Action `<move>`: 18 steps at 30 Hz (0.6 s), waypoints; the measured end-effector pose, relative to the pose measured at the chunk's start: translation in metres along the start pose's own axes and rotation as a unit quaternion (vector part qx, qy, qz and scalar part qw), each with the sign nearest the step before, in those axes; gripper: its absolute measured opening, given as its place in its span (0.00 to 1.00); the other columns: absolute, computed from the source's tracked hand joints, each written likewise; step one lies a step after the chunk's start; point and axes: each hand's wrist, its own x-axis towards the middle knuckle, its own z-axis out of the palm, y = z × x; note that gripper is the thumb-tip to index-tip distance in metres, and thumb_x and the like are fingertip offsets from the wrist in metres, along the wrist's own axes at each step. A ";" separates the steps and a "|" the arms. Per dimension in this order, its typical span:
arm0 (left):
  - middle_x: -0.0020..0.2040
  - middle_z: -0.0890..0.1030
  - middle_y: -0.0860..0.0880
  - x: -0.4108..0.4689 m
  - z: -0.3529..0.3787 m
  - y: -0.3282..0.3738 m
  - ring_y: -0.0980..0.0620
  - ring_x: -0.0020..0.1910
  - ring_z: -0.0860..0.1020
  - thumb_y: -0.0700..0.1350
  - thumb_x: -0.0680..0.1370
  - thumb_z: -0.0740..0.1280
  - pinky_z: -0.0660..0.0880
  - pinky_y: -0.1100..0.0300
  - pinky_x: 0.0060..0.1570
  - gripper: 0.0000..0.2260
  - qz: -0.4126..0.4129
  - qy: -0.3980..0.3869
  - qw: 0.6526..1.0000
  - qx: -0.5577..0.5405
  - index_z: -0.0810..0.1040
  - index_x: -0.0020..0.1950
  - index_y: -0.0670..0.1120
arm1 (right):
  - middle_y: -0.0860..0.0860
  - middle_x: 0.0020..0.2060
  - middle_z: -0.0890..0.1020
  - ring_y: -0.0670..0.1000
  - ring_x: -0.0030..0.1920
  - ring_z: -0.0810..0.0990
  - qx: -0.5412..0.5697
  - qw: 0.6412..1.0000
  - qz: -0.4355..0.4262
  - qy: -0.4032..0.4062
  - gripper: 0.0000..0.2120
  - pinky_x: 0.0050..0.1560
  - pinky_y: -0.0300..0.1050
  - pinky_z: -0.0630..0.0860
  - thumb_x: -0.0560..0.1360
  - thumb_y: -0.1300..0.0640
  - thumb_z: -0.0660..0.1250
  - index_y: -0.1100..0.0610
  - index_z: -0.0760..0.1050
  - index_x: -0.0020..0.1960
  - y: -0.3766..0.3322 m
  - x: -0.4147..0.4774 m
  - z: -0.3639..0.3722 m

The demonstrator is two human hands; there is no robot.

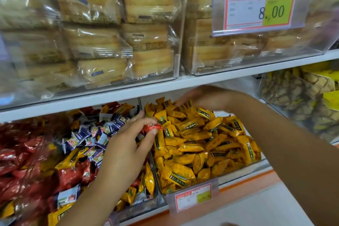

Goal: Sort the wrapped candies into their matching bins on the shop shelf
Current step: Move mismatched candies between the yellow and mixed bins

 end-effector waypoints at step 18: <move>0.61 0.61 0.77 0.002 0.005 -0.005 0.76 0.64 0.60 0.60 0.73 0.61 0.62 0.74 0.59 0.10 -0.008 -0.009 1.000 -0.022 0.76 0.53 0.68 | 0.59 0.71 0.58 0.65 0.68 0.65 -0.161 0.973 0.163 -0.038 0.37 0.65 0.62 0.67 0.73 0.40 0.66 0.38 0.48 0.74 0.048 0.076 0.036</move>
